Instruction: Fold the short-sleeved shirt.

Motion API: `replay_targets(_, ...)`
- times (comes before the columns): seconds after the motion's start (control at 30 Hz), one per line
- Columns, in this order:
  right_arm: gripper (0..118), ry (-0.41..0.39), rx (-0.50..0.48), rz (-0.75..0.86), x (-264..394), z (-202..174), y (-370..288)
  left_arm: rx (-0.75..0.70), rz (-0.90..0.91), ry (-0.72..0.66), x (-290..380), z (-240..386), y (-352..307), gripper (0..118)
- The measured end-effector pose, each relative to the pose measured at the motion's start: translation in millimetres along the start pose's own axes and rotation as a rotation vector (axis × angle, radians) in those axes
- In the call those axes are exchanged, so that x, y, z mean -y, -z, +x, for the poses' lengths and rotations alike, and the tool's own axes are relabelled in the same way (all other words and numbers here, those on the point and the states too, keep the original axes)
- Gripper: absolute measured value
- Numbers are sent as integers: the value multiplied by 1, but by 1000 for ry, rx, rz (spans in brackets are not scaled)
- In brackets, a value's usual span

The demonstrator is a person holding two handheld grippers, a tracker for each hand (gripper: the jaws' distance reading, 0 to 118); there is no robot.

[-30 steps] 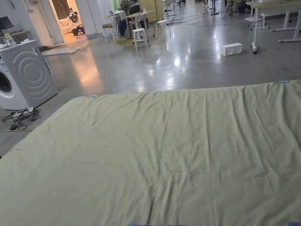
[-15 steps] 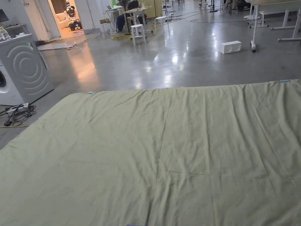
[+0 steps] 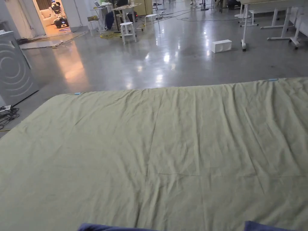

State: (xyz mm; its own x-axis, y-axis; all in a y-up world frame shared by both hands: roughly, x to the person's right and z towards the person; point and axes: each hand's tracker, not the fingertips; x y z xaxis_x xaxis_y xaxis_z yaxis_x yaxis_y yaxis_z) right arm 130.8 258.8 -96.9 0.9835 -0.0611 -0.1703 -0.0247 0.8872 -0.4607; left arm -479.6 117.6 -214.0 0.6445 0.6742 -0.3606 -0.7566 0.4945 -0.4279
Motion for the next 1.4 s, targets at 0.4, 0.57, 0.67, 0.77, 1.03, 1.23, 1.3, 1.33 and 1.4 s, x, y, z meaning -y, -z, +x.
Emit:
replay_targets(0.4,0,74,-1,3,15,8,-7,235,-107,245,94,144,7,10)
replay_targets(0.57,0,73,32,-9,25,16,-24,218,-251,320,169,182,50,10)
replay_targets(0.67,0,102,65,-42,34,26,-29,189,-290,327,187,195,60,10)
replay_targets(0.77,0,129,89,-66,43,35,-28,167,-290,362,191,199,65,15)
replay_targets(1.03,0,136,94,-72,48,36,-24,237,-178,282,145,189,27,85)
replay_targets(1.23,0,62,97,-100,50,30,-23,177,-293,160,161,171,56,5)
replay_targets(1.3,0,59,106,-100,50,29,-25,227,-397,200,186,178,69,5)
replay_targets(1.33,0,67,105,-102,51,30,-26,227,-452,200,201,182,78,5)
replay_targets(1.4,0,80,104,-105,52,31,-27,196,-517,232,228,188,97,4)
